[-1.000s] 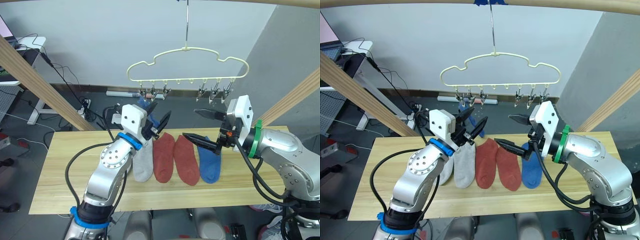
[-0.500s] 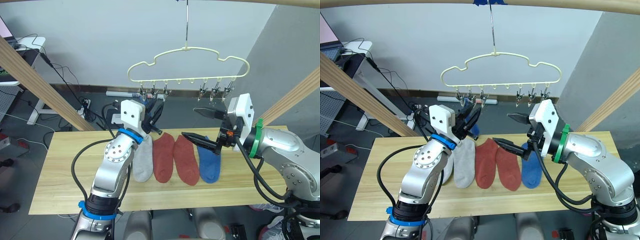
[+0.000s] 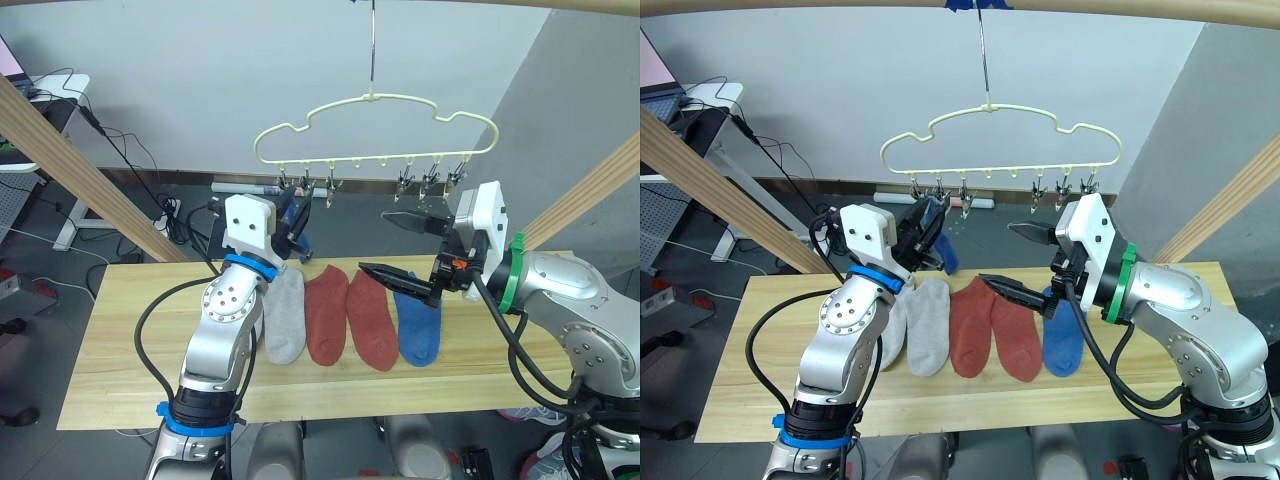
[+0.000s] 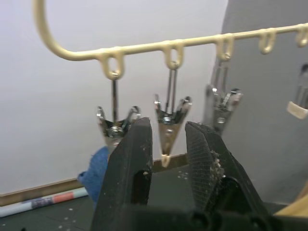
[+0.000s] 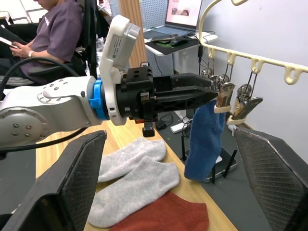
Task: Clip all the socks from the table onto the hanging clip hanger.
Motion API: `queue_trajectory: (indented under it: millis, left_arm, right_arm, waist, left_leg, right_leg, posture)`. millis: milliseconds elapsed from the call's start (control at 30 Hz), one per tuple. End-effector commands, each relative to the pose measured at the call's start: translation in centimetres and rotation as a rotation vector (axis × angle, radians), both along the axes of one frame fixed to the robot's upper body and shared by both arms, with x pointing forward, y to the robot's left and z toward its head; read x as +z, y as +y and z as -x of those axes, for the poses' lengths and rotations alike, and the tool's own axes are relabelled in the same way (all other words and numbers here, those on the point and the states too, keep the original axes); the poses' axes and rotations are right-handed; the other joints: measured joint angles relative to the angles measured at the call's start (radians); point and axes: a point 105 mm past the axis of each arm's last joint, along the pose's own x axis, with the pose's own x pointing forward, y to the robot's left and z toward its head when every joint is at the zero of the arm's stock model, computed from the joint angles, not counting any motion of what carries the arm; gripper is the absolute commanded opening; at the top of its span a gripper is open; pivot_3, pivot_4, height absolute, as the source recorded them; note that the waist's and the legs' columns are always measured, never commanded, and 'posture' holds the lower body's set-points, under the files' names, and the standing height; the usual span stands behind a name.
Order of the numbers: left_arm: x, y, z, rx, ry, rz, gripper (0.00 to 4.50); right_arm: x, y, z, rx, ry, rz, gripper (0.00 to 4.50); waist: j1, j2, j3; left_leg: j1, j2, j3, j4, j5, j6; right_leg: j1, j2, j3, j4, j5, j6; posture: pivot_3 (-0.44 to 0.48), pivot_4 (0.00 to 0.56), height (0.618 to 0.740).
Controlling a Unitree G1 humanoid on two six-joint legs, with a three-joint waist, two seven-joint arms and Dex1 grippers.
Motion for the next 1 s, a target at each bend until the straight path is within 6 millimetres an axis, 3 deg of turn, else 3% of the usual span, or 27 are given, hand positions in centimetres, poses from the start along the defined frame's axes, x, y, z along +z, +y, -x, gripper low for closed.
queue_trajectory:
  millis: [33, 1000]
  left_arm:
    - [1.2, -0.1, 0.2, 0.004, -0.05, 0.019, 1.25]
    - [1.7, -0.8, -0.9, 0.003, -0.074, 0.05, 1.25]
  right_arm:
    - [1.2, 0.4, 0.7, 0.032, -0.056, -0.015, 4.44]
    - [1.9, 0.7, 0.9, 0.036, -0.058, -0.022, 4.44]
  waist:
    - [0.0, 0.0, 0.0]
    - [-0.002, 0.0, 0.0]
  left_leg:
    - [0.0, 0.0, 0.0, 0.0, 0.0, 0.0]
    - [0.0, 0.0, 0.0, 0.0, 0.0, 0.0]
  right_leg:
    - [0.0, 0.0, 0.0, 0.0, 0.0, 0.0]
    - [0.0, 0.0, 0.0, 0.0, 0.0, 0.0]
  posture:
    - [-0.152, 0.3, 0.74]
    - [-0.174, 0.301, 0.74]
